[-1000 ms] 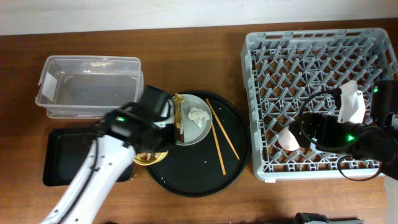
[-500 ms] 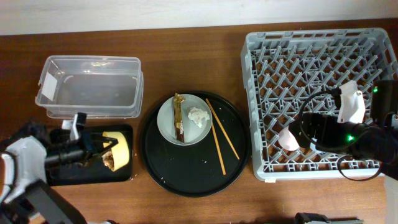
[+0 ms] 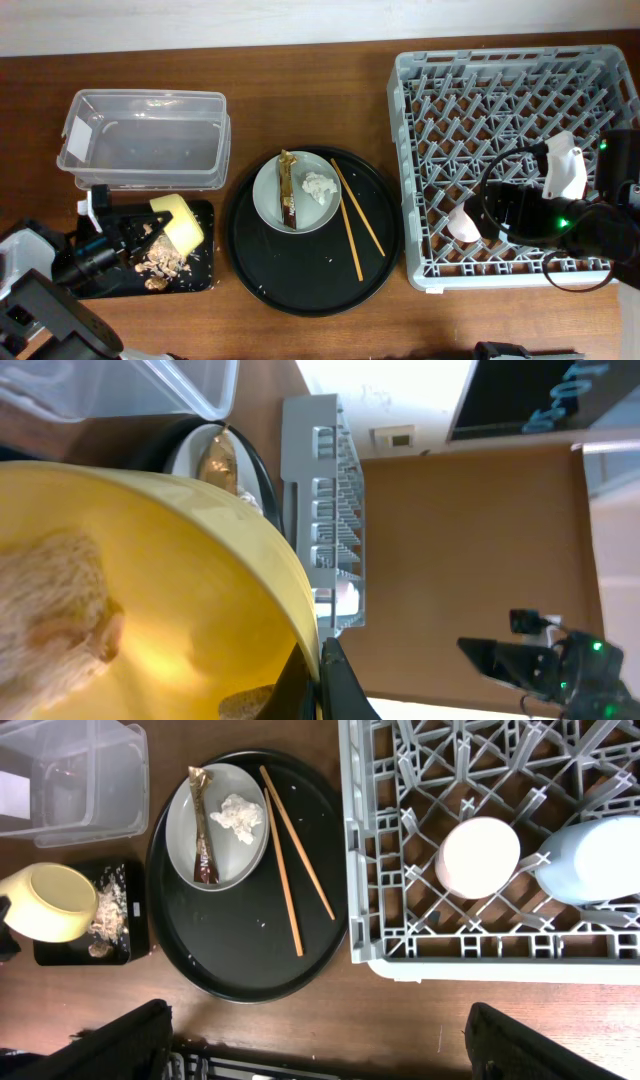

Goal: Sort waste into correct bins and load items into the dishwasher rack
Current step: 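Tip the yellow bowl over the flat black tray to dump scraps, then set the empty yellow bowl back on the round tray with left gripper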

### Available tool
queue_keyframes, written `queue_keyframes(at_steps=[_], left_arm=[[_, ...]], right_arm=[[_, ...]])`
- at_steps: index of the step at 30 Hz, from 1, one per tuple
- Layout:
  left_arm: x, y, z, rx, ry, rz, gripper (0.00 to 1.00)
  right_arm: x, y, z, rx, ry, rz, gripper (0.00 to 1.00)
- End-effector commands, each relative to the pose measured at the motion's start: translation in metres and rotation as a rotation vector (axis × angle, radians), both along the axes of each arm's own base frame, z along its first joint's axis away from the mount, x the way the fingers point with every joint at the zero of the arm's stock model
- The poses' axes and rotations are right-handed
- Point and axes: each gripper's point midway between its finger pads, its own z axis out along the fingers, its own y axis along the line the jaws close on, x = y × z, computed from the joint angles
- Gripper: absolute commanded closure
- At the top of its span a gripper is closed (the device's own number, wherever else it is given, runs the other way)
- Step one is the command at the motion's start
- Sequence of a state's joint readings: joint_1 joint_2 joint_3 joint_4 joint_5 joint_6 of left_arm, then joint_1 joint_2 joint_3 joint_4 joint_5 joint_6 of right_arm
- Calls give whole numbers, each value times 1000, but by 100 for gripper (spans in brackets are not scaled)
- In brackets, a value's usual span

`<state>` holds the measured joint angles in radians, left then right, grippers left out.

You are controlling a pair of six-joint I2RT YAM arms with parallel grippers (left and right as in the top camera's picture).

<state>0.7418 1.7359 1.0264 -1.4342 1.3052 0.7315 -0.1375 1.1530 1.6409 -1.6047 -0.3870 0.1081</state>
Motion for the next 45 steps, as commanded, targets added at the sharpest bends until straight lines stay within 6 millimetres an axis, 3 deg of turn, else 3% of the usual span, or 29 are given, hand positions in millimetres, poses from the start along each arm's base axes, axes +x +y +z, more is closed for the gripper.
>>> queue_keyframes(at_steps=[1,4,6,7,8,9,10,11,12,13,14,17,18,23,27,32,34,37,42,45], left_arm=[[2,2,3,-17,-31,14,100],[1,0,11,9,-120,4,100],[4,5,-5,95,-137,-25,100],[5,8,-12,65,-55,-8,100],[6,7,-9,0,1,16,100],[5,2,8,-34,-76,29,100],[4,1,13,29,-193,10,100],[3,3,3,71,-180,-14,100],[2,4,-5,10,-47,0,100],[-1,0,3,-21,-47,1,100],[-1,-3,9,34,-157,-21,100],[-8,-9,15,0,-115,-36,100],[-10,-11,19,43,-192,-57,100],[-7,-14,24,82,-272,-65,100],[-12,-21,24,15,-145,-80,100],[-27,-49,33,85,-35,-224,100],[-33,-60,29,170,106,-259,100],[-43,-64,4,464,309,-266,100],[-41,-97,-7,882,323,-270,100],[-42,-126,-27,1089,308,-282,100]], right_arm=[[0,2,2,3,-6,13,6],[-2,3,1,4,0,13,6],[-2,3,1,3,0,12,6],[-2,3,1,4,0,13,6],[-2,3,1,4,0,13,6],[-2,3,1,4,1,13,6],[-2,3,1,4,1,13,6],[-1,3,1,4,0,12,6],[-1,3,1,4,-1,12,6],[-2,3,1,4,0,13,6],[-1,3,1,4,0,13,6],[-2,3,1,4,0,13,6],[-2,3,1,4,0,13,6],[-1,3,1,4,0,13,6],[-2,3,1,4,0,13,6],[-1,3,1,4,-1,13,6],[0,2,2,3,-6,13,6],[1,2,3,2,-12,13,6],[2,2,3,2,-15,12,6],[2,2,3,2,-15,13,6]])
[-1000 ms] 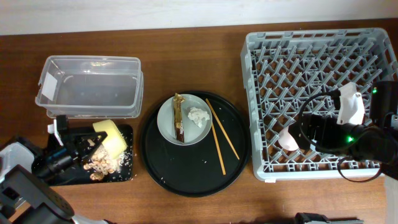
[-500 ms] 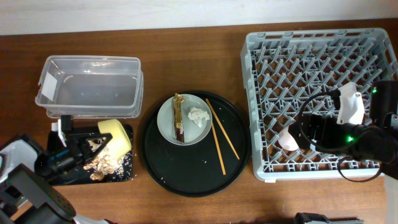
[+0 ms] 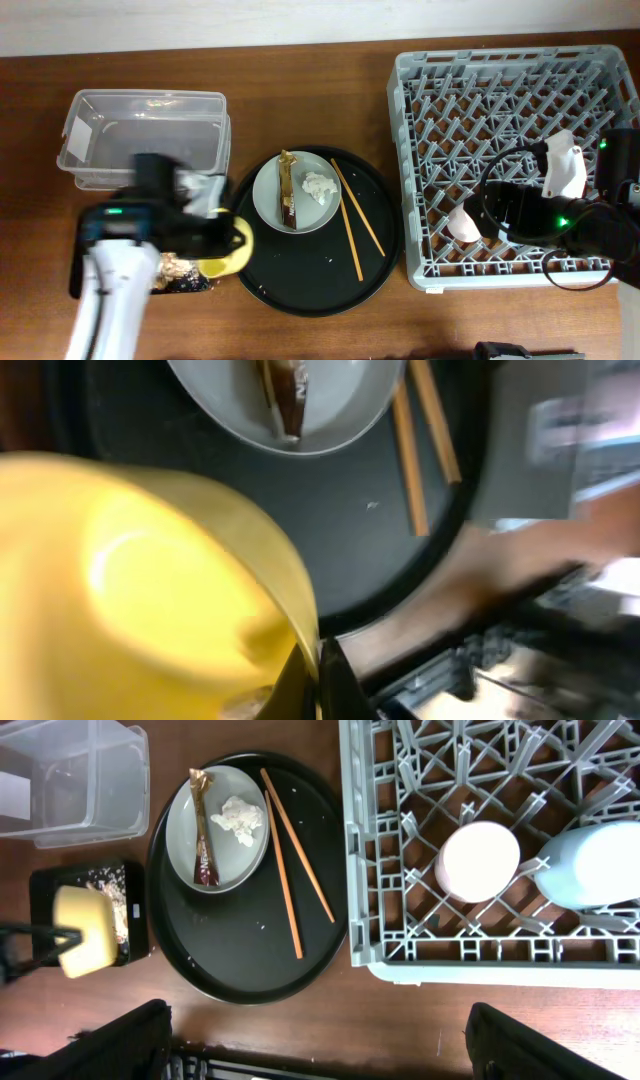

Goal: Sort waste into correct bins and load items into the dishwasher rack
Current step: 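Set the empty yellow bowl back on the round tray with left gripper, then pick the wrapped snack bar off the plate into the clear container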

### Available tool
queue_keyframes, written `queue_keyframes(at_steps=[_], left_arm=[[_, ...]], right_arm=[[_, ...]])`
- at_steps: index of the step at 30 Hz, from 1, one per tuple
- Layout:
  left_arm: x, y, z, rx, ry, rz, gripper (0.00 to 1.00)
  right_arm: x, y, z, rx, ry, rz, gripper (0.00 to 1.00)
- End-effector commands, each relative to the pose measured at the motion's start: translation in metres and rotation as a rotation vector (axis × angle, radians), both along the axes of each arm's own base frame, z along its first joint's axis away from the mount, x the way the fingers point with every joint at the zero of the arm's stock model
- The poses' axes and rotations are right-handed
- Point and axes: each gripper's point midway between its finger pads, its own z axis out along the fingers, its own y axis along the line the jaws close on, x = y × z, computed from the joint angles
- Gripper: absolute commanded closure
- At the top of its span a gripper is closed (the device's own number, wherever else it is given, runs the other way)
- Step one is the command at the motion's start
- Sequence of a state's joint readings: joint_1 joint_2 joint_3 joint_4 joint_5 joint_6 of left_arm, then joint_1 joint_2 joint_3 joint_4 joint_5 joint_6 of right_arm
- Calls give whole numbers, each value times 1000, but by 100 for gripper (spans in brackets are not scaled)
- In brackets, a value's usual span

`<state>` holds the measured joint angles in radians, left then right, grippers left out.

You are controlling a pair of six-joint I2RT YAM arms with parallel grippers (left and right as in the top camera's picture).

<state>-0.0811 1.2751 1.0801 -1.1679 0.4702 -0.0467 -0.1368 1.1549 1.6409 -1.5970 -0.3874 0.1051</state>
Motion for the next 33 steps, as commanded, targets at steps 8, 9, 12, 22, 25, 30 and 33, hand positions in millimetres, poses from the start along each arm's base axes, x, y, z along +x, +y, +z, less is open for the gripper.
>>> queue_keyframes(at_steps=[8,9,12,22,25,30,33], left_arm=[[-20,-84,-91,367,-19,-72,89],[-19,-86,-93,369,-17,-76,87],[-12,-88,-79,363,-34,-67,55],[95,-53,-35,465,-249,77,27],[108,-65,-78,442,-178,12,32],[110,-67,-138,489,-75,-16,48],[110,-67,-133,490,-72,-16,100]], right_arm=[[0,2,2,4,-8,9,6],[0,2,2,4,-8,9,6],[0,2,2,4,-8,9,6],[0,2,2,4,-8,9,6],[0,2,3,4,-8,9,6],[0,2,2,6,-7,6,6],[0,2,2,6,-6,5,6]])
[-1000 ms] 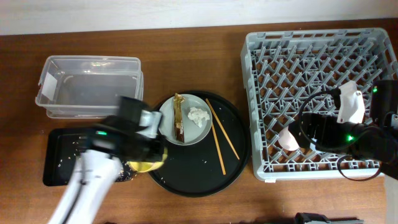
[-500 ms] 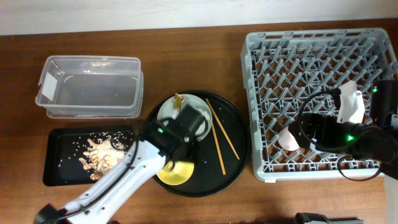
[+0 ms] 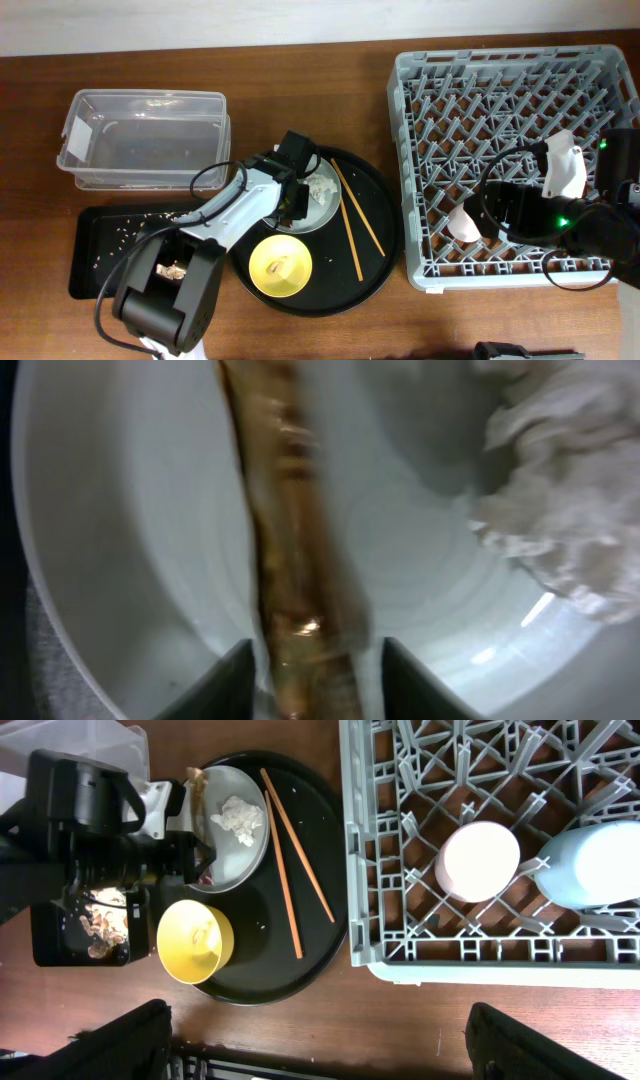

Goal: Sort waste into correct bins and load items into the dishwasher rack
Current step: 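Pick the wrapped snack bar off the plate into the clear container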

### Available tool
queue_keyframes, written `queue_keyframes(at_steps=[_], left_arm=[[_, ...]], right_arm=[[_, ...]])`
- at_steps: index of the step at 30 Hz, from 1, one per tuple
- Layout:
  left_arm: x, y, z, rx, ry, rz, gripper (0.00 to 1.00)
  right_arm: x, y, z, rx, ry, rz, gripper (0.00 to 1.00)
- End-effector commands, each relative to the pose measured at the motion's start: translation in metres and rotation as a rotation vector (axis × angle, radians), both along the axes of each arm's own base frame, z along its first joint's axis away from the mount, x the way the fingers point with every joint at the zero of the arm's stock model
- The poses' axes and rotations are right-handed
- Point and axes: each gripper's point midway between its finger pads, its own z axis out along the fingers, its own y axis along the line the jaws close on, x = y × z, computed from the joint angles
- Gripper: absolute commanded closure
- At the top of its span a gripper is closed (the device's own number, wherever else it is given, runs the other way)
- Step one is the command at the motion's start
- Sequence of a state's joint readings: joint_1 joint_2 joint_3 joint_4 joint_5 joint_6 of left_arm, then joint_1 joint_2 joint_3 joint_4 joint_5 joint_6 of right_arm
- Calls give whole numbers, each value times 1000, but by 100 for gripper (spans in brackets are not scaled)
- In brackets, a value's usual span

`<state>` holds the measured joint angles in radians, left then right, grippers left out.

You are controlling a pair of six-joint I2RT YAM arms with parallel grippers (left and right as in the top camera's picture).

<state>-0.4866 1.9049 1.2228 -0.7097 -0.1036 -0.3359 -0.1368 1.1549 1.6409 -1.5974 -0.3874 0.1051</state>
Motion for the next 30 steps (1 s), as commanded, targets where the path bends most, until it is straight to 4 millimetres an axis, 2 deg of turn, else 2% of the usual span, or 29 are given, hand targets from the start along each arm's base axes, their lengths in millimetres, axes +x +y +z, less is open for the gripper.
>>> queue_keyframes(at_steps=[1,2,3,5,6,7,9,10,11,14,15,16,17,19,20,22,24,25,28,29,30], left_arm=[[5,-5,16,-16,-14,-13,100],[8,-6,26,-21,-23,-13,100],[16,-10,53,-33,-52,-9,100],[26,-7,93,-18,-106,2,100],[33,5,118,24,-153,25,100],[39,17,134,61,-185,49,100],[53,57,163,165,-259,136,100],[60,84,169,202,-277,200,100],[64,102,167,208,-272,246,100],[75,153,146,173,-230,426,100],[87,167,130,94,-203,473,94],[92,171,124,57,-197,476,78],[98,173,119,21,-194,466,70],[104,175,120,-42,-200,454,54],[106,173,127,-77,-204,452,49],[107,160,143,-146,-200,428,44],[101,129,159,-233,-170,367,43],[98,119,160,-245,-158,348,43],[77,69,146,-216,-80,181,43],[68,47,130,-157,-53,102,43],[62,35,116,-102,-42,63,38]], right_arm=[[0,2,3,6,-7,6,6],[0,2,3,6,-7,6,6],[0,2,3,6,-7,6,6],[0,2,2,6,-7,5,6],[0,2,2,5,-7,6,6],[0,2,2,5,-7,6,6],[0,2,2,5,-7,6,6],[0,2,2,6,-7,6,6],[0,2,2,6,-6,6,6],[0,2,2,6,-6,6,6],[0,2,2,6,-6,6,6],[0,2,2,6,-6,5,6],[0,2,2,6,-6,6,6],[-1,2,2,6,-3,6,6],[-1,2,2,6,-3,6,6],[-1,2,2,6,-3,6,6],[-1,2,2,6,-3,6,6],[-1,2,2,6,-1,6,6],[-3,3,1,7,4,6,6],[-3,3,1,7,4,6,6],[-3,3,1,7,4,6,6]])
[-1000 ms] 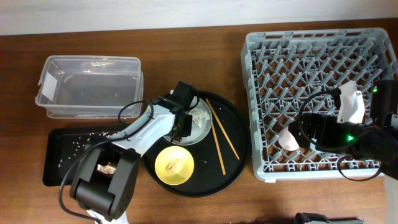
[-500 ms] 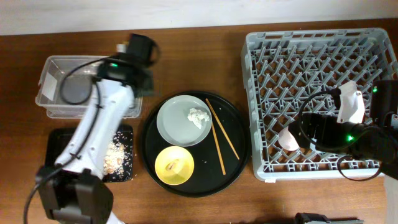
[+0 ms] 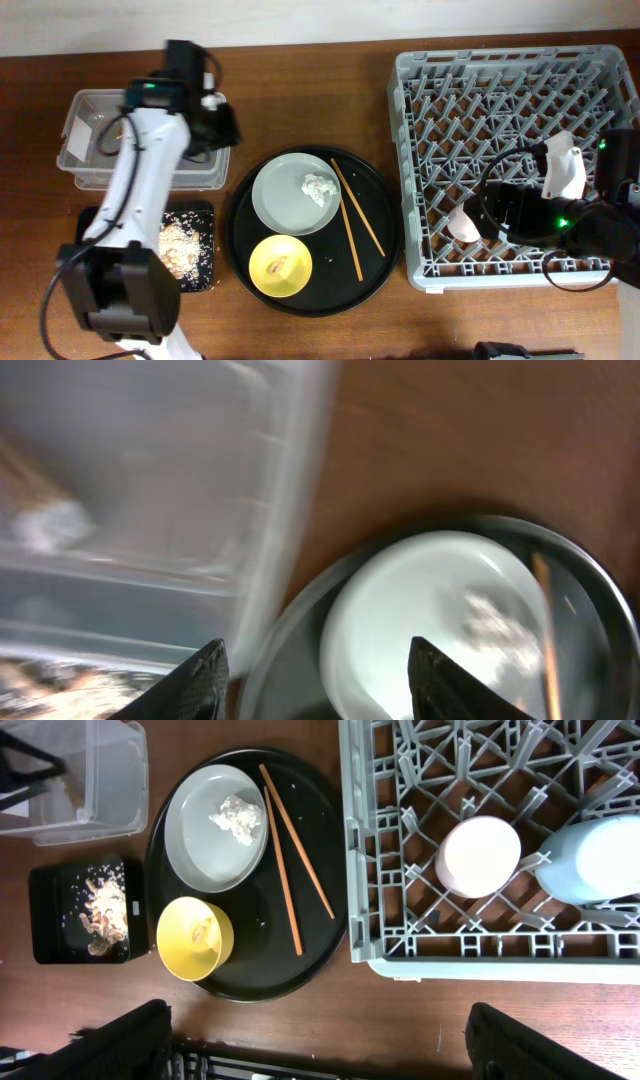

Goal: Sort waste into correct bins and load items into the dishwasher rack
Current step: 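Pick the wrapped snack bar off the plate into the clear container, then pick the white tissue off the plate into the clear container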

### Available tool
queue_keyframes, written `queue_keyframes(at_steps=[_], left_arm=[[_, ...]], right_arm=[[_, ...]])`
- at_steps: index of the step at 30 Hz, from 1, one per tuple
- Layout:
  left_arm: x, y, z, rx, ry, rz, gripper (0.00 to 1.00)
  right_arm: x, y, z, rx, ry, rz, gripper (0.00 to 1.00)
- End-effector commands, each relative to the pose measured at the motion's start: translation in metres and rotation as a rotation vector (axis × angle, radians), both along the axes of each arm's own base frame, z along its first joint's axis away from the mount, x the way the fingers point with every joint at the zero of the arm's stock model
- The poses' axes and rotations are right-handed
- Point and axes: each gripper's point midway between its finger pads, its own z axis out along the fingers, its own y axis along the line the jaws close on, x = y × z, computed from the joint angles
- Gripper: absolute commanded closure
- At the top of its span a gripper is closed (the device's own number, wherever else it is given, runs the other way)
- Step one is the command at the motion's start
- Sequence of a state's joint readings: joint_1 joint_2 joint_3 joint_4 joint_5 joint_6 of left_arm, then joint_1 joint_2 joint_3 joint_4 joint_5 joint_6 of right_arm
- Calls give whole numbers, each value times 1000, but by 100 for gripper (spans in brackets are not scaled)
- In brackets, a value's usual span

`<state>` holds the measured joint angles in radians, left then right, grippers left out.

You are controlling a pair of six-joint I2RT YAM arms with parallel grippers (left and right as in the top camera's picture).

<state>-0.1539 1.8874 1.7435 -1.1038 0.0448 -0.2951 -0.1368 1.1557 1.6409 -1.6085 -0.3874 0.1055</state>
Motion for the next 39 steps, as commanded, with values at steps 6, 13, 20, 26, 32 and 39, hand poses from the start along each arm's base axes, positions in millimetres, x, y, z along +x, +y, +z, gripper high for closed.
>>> queue_keyframes(at_steps=[6,13,20,26,32,39], left_arm=[[-38,-124,-110,119,120,-365,28],[-52,-151,-150,67,202,-423,84],[-25,-112,-26,118,63,-314,100],[14,21,19,287,-49,6,100],[38,84,-4,136,-33,134,23],[-3,45,58,78,-62,-41,26]], right_arm=[[-1,2,3,5,-7,6,6],[-1,2,3,5,-7,6,6],[-1,2,2,5,-6,6,6],[-1,2,2,6,-4,6,6],[-2,2,2,6,-1,6,6],[-3,-4,-1,-28,9,-10,1]])
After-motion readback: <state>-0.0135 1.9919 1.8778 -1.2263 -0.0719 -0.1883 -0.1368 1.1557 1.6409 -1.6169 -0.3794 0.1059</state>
